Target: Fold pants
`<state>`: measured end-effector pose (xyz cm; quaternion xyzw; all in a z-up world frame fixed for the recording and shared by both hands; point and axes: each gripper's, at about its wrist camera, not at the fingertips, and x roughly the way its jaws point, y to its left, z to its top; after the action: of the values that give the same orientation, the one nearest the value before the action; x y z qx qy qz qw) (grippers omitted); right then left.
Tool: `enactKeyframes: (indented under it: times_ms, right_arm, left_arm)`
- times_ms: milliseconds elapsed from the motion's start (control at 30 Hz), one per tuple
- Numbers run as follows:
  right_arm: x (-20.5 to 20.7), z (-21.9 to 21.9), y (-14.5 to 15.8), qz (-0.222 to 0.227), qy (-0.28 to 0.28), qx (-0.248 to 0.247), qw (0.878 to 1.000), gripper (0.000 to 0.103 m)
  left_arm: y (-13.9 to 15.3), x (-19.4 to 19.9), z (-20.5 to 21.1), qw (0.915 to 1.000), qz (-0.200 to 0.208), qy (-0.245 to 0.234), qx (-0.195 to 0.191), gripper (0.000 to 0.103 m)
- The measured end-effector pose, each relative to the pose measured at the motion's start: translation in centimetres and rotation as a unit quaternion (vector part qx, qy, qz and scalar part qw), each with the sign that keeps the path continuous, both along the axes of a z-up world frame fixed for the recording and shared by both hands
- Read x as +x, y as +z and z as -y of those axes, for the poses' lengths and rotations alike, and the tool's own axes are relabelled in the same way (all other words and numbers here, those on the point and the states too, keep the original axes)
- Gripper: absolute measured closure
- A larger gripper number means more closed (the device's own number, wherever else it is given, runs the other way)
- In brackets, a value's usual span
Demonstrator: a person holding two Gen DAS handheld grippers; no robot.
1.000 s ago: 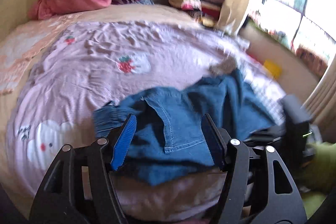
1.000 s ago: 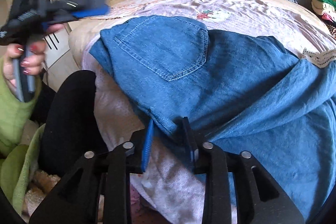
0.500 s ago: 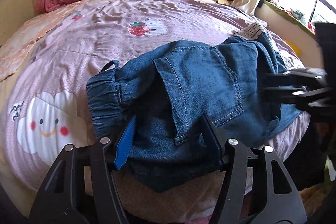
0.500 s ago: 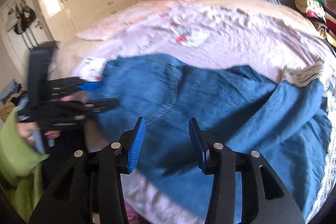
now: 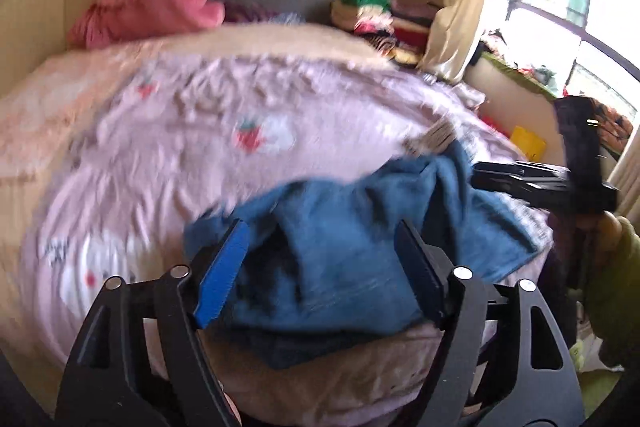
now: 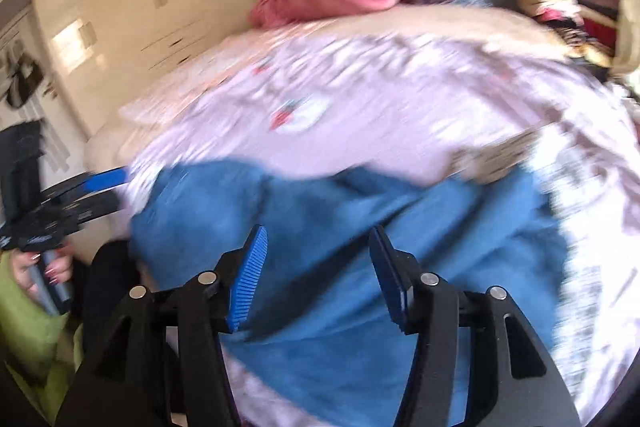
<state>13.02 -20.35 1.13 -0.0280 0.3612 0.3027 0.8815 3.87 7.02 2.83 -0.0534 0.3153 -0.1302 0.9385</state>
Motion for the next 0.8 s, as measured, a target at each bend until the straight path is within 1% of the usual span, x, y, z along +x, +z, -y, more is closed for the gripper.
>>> enactKeyframes:
  times_ms: [67,133,200,267,400,500,567,600,633,667,700,733,800]
  right_arm:
    - [1.6,1.7,0.5,0.000,-0.033,-0.005,0.999,0.045]
    - [2.8,3.0,0.9,0.001,-0.048,0.001,0.999,0.042]
    - [3.8,4.1,1.1,0.002,-0.064,-0.003,0.998,0.036]
    - [5.2,4.5,1.2,0.000,-0.072,-0.011,0.997,0.035]
    - [7.4,3.3,0.5,-0.009,-0.072,-0.041,0.997,0.034]
    - [9.8,1.3,-0.3,-0.023,-0.058,-0.060,0.996,0.034]
    - [11.3,0.0,-1.2,-0.033,-0.056,-0.087,0.994,0.034]
    - [12.0,-0.6,-1.7,-0.038,-0.057,-0.098,0.993,0.034]
    - [12.8,-1.2,-2.2,-0.048,-0.052,-0.108,0.992,0.034]
    - [13.3,-1.6,-2.6,-0.053,-0.052,-0.118,0.990,0.034]
    - [14.0,-2.0,-3.1,-0.056,-0.060,-0.134,0.988,0.034]
    - [14.6,-2.2,-3.6,-0.061,-0.065,-0.146,0.985,0.034]
    - [15.8,-2.5,-4.6,-0.075,-0.086,-0.169,0.979,0.034]
  left_arm:
    - [1.1,0.3,1.6,0.9998,0.012,-0.014,0.000,0.030]
    - [1.1,1.1,3.6,0.9995,0.011,-0.029,-0.003,0.029]
    - [0.1,2.4,5.9,0.9982,-0.012,-0.056,-0.015,0.029]
    - [-1.3,3.7,8.4,0.9951,-0.032,-0.090,-0.026,0.029]
    - [-4.5,6.6,12.5,0.9868,-0.086,-0.128,-0.051,0.029]
    - [-6.3,8.2,14.5,0.9823,-0.112,-0.140,-0.054,0.046]
    - [-7.4,9.1,15.4,0.9798,-0.129,-0.143,-0.053,0.050]
    - [-7.8,9.5,15.8,0.9789,-0.136,-0.143,-0.054,0.057]
    - [-8.2,9.8,16.2,0.9785,-0.141,-0.141,-0.053,0.065]
    - [-8.6,10.1,16.4,0.9777,-0.144,-0.143,-0.052,0.070]
    - [-8.9,10.3,16.7,0.9778,-0.145,-0.144,-0.048,0.083]
    - [-9.1,10.3,16.8,0.9773,-0.148,-0.144,-0.046,0.089]
    - [-9.5,10.1,16.9,0.9755,-0.150,-0.153,-0.050,0.090]
